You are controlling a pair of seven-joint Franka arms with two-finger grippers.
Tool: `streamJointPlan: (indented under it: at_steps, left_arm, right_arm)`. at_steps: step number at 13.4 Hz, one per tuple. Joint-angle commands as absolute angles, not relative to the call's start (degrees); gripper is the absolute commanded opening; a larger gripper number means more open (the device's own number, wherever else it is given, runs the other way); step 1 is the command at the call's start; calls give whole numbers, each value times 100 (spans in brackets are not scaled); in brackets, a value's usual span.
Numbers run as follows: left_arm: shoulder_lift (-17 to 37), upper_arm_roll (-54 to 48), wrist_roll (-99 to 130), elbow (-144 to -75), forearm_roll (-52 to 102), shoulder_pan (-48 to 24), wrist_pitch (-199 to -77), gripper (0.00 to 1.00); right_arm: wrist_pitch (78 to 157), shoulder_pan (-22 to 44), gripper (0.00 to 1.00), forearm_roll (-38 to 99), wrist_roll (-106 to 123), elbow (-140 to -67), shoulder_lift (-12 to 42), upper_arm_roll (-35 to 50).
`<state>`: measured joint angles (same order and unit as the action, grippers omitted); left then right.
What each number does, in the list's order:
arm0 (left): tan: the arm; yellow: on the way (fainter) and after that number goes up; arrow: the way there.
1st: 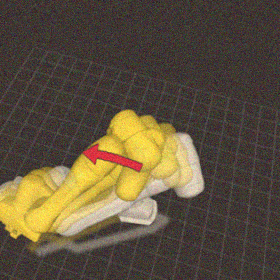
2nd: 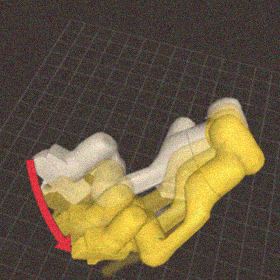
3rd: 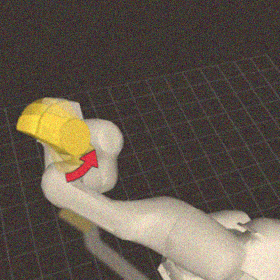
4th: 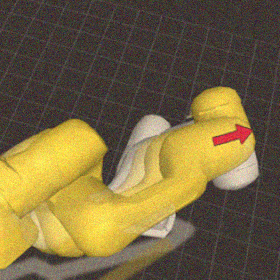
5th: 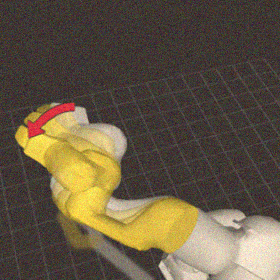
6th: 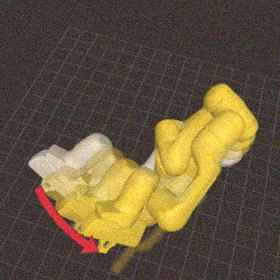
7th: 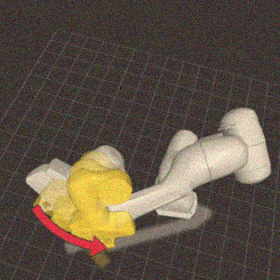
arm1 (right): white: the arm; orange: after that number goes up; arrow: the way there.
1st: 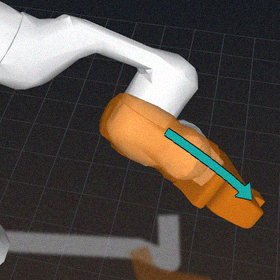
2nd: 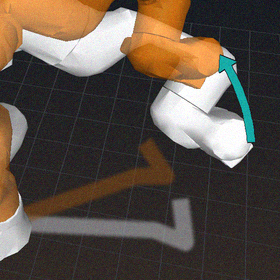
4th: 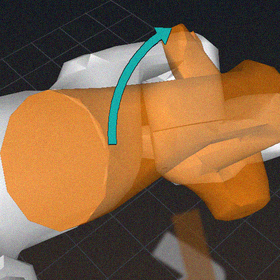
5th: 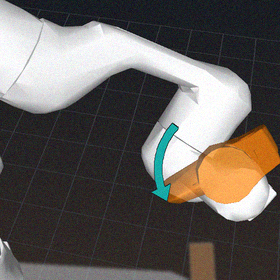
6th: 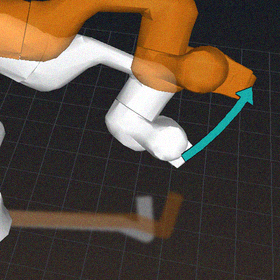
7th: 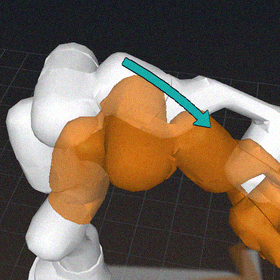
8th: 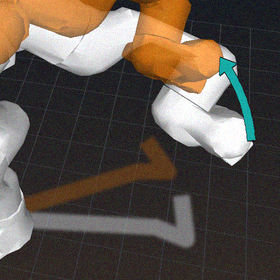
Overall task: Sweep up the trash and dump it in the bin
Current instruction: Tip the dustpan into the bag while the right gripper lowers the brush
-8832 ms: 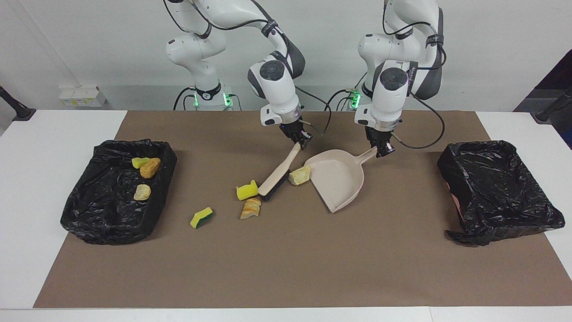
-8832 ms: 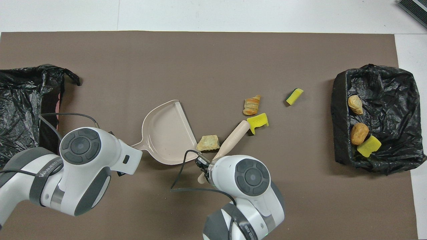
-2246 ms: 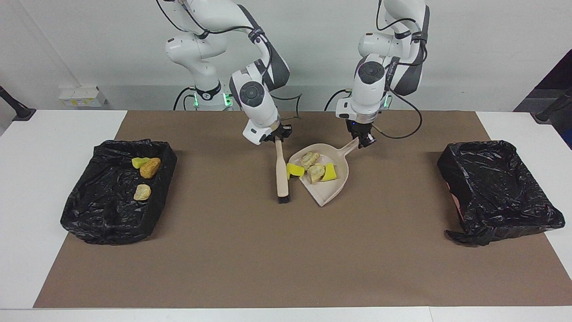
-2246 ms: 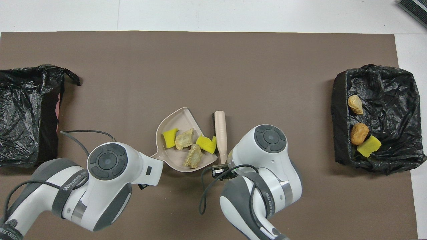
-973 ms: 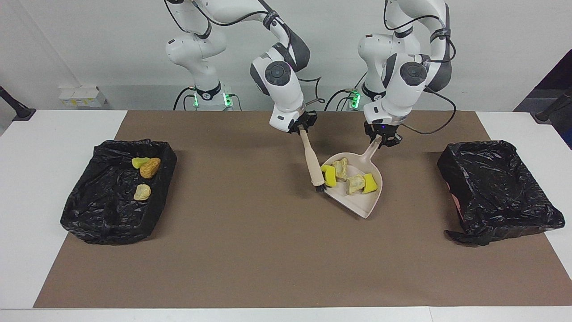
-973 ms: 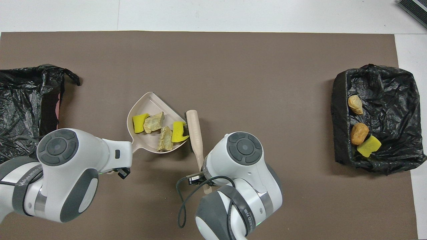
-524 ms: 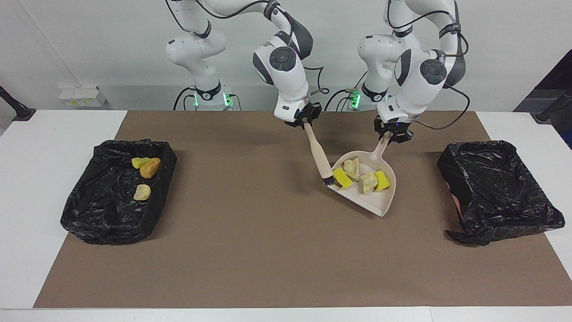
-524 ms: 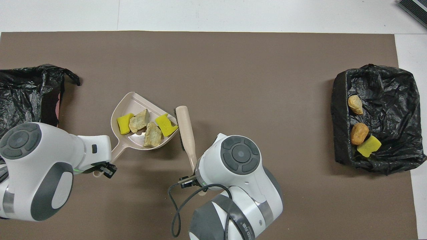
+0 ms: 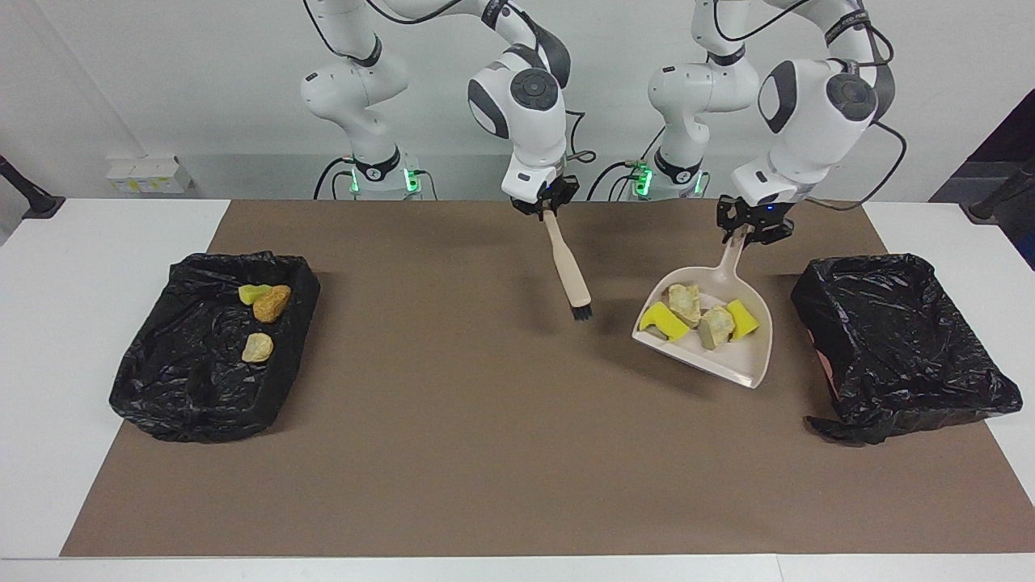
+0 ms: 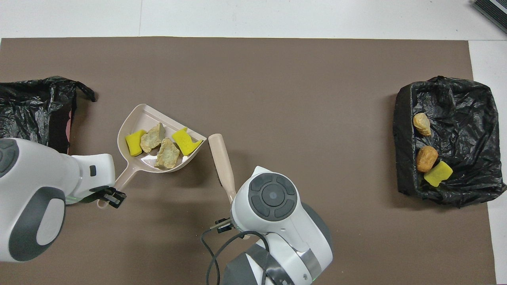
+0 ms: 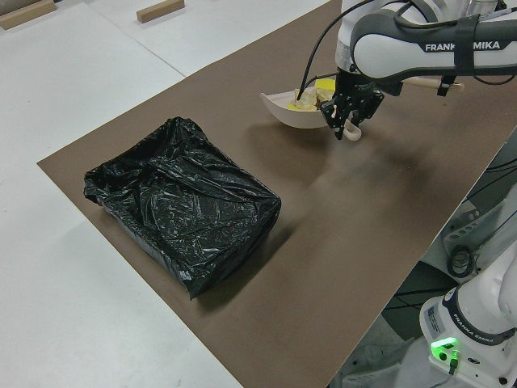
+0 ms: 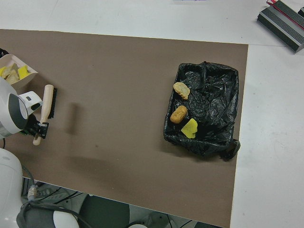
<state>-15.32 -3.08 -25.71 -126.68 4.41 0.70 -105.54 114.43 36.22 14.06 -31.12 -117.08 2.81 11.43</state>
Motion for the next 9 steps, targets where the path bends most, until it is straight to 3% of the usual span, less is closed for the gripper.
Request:
streamJointPlan:
  at_steps: [1,9]
  left_arm:
    - [-1600,-334,-2662,-12323,527,710,-10196,0]
    - [-1223,-299,-5173,-11857,-51,2828,-10791,0]
  right_arm:
    - [11487,3866,0,1283,-3908,-12119,70,1151]
    - [12463,4570,0,995,-4966,-12568,422,1160]
